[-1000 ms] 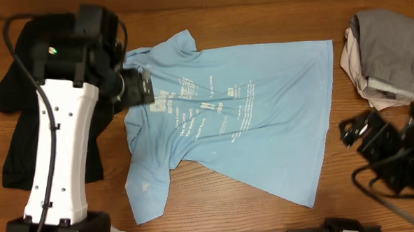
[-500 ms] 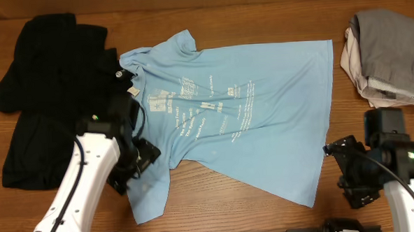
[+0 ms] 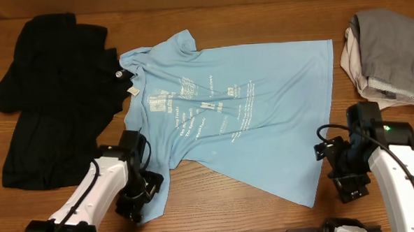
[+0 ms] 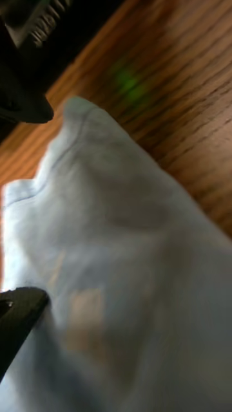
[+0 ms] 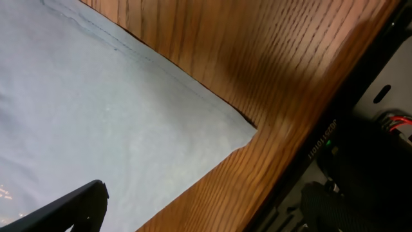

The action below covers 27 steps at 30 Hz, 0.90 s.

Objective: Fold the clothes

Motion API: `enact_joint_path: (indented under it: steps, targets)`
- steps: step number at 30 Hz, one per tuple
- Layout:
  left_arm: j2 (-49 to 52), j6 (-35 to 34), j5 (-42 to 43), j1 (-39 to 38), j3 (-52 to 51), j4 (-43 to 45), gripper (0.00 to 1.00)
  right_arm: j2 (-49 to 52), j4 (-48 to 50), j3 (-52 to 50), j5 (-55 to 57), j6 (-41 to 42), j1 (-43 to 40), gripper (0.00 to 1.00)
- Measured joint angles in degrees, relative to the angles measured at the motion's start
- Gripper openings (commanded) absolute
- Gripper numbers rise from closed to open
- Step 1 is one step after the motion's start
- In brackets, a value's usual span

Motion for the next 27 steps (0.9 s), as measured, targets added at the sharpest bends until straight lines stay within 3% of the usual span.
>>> enact_joint_path:
  steps: [2,4,5,6,8,9,22,27]
  targets:
    - [-1.1,-1.7,0.5,0.0,-1.1,1.3,0.84,0.7,0.1,0.0,0.1,-0.4,0.0,1.0]
    - [-2.5,-3.1,1.0,0.0,-2.4,2.7,0.76,1.0,0.2,-0.1,0.3,-0.6,0.0,1.0]
    - [-3.0,-3.7,1.2,0.0,-2.9,3.3,0.63,1.0,0.2,-0.2,0.5,-0.7,0.0,1.0]
    - [-3.4,-4.4,1.5,0.0,-3.4,4.5,0.42,1.0,0.3,-0.2,0.6,-0.8,0.0,1.0]
    - [-3.8,-5.2,2.4,0.0,-4.0,7.5,0.1,1.0,0.5,-0.2,1.0,-0.9,0.0,1.0]
    - [-3.7,-5.5,2.7,0.0,-4.0,8.7,0.04,1.0,0.5,-0.2,1.1,-0.9,0.0,1.0]
    - [-3.6,-5.6,3.2,0.0,-3.9,11.4,0.04,1.0,0.4,-0.2,1.4,-1.1,0.0,0.99]
    - [-3.4,0.8,3.3,0.0,-3.4,11.5,0.04,1.0,-0.6,-0.2,1.4,-2.6,0.0,0.93]
